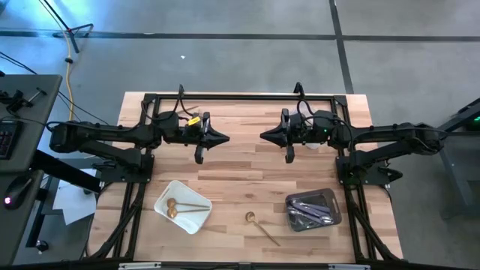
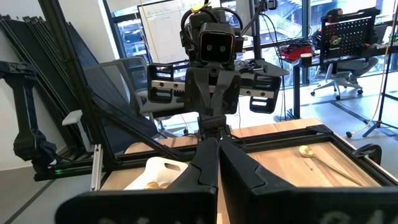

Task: Sort silverware by color (type)
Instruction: Put the gold spoon into the white bin

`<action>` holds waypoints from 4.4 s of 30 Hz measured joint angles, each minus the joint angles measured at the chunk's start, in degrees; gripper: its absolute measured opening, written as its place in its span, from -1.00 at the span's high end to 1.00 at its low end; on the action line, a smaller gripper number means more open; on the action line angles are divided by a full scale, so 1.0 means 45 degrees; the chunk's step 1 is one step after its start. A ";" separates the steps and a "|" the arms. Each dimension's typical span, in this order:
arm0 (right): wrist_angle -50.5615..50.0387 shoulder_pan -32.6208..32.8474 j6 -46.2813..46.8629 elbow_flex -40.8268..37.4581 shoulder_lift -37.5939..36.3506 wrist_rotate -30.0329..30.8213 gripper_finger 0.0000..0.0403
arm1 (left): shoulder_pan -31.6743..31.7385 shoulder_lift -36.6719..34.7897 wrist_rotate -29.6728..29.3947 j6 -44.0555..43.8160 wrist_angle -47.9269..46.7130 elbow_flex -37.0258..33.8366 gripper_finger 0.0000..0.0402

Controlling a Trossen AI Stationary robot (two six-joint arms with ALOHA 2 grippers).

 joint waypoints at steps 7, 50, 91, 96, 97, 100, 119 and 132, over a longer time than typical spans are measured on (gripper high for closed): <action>0.0004 0.0000 0.0000 0.0000 0.0000 0.0002 1.00 | 0.0000 0.0000 0.0000 0.0000 0.0000 0.0000 1.00; -0.0642 0.0000 0.0936 0.0000 0.0005 0.1370 1.00 | 0.9281 0.4492 -0.3122 0.2696 -1.5960 0.6519 0.38; -0.1486 0.0000 0.2676 0.0000 0.0002 0.1343 1.00 | 1.1610 1.0588 -0.4634 0.3863 -1.7882 0.7150 0.34; -0.1604 0.0000 0.2673 0.0000 0.0001 0.1343 1.00 | 1.1632 1.0598 -0.4201 0.5012 -1.8032 0.7150 0.34; -0.1656 0.0000 0.2622 0.0000 0.0005 0.1343 1.00 | 1.1633 1.0603 -0.4169 0.5172 -1.8080 0.7150 0.35; -0.1786 0.0000 0.2611 0.0000 0.0001 0.1343 1.00 | 1.1562 1.0613 -0.4312 0.5423 -1.8129 0.7145 0.46; -0.1987 0.0000 0.2671 0.0000 0.0001 0.1347 1.00 | 1.0863 1.0645 -0.4418 0.6438 -1.8949 0.7242 0.98; -0.1992 0.0000 0.2565 0.0000 0.0005 0.1347 1.00 | 0.8813 0.8513 -0.1064 0.5353 -1.9565 0.7218 1.00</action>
